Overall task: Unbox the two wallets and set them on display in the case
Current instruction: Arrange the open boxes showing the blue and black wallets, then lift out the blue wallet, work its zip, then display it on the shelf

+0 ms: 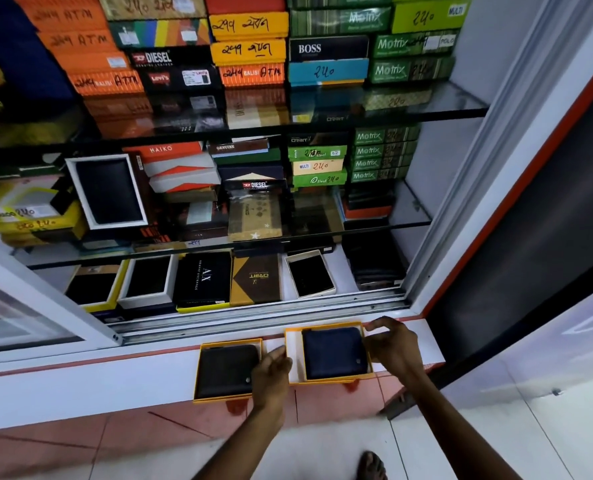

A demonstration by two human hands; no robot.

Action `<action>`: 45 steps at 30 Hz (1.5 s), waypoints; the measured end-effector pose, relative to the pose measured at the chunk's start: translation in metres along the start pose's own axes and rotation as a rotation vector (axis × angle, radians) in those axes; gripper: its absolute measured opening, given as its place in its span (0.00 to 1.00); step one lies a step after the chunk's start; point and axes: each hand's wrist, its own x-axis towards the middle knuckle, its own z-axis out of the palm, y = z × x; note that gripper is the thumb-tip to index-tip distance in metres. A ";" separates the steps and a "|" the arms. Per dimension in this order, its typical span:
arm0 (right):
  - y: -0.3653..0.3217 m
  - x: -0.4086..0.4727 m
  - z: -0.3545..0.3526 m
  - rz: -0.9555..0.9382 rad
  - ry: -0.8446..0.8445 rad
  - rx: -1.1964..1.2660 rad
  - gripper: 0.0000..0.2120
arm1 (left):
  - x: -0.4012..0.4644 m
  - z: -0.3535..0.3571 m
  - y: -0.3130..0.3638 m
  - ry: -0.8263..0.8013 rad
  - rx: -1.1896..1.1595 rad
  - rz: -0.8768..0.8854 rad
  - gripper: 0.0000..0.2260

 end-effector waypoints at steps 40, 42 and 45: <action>-0.093 -0.033 0.000 -0.539 -0.104 0.216 0.09 | -0.008 -0.040 0.177 -0.379 0.665 0.575 0.09; -0.115 -0.036 -0.003 -0.749 -0.064 0.090 0.17 | -0.018 -0.042 0.197 -0.312 0.924 0.735 0.11; -0.141 -0.034 -0.002 -0.913 -0.142 -0.061 0.24 | -0.031 -0.040 0.222 -0.310 1.032 0.845 0.12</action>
